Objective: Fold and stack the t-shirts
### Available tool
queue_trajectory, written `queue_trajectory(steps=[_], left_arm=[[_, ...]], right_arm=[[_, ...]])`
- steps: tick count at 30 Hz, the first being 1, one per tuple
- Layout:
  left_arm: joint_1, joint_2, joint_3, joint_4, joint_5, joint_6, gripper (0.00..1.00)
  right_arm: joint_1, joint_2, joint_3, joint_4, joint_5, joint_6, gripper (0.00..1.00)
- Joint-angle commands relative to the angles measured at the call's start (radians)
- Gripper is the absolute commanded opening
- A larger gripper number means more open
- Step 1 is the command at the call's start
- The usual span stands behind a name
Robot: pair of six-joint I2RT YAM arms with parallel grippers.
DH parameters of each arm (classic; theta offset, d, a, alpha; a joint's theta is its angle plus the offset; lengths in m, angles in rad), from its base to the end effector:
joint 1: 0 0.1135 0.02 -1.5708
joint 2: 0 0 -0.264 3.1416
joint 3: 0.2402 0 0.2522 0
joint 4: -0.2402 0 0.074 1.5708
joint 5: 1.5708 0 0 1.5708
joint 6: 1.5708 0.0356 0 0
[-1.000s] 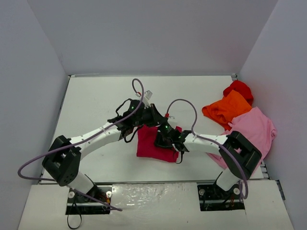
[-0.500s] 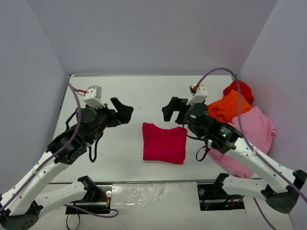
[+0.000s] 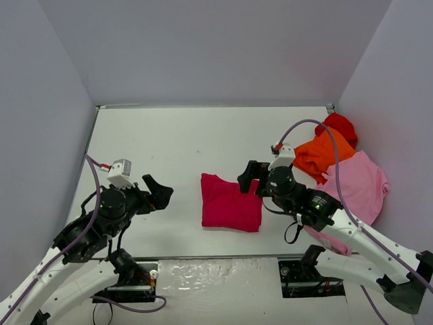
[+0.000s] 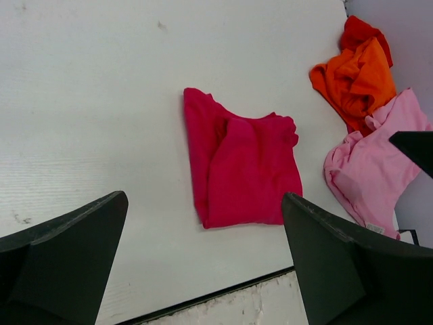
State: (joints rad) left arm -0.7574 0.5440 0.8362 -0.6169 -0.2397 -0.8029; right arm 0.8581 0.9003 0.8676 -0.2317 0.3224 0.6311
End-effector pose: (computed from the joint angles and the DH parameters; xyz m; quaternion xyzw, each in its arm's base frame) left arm 0.0889 -0.0724 0.3435 -0.0881 0.8045 -0.3385 0.4801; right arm 0.1437 0.1491 0.3441 0.0081 0.7899 0.3128 0.5275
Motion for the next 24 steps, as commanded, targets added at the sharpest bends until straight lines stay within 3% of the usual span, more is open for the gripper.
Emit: queue_trajectory(steps=[1,6,8,12,15,24], left_arm=[[0.000,0.124,-0.080,0.179,0.127,-0.066,0.97],[-0.001,0.362,-0.164,0.482,0.290,-0.085,0.90],[-0.001,0.490,-0.155,0.609,0.373,-0.077,0.54],[-0.003,0.691,-0.076,0.668,0.424,-0.023,0.03],[-0.003,0.765,-0.021,0.681,0.422,0.012,0.00],[0.001,0.798,0.105,0.651,0.341,0.078,0.00]], right_arm=[[-0.001,0.047,-0.050,0.046,0.059,0.045,0.79],[-0.012,0.065,-0.071,0.059,0.163,-0.011,0.34],[-0.051,0.118,-0.066,0.060,0.135,-0.031,0.23],[-0.173,0.198,-0.100,0.101,-0.029,-0.002,0.00],[-0.269,0.255,-0.152,0.176,-0.159,-0.007,0.00],[-0.505,0.371,-0.267,0.461,-0.613,0.020,0.00]])
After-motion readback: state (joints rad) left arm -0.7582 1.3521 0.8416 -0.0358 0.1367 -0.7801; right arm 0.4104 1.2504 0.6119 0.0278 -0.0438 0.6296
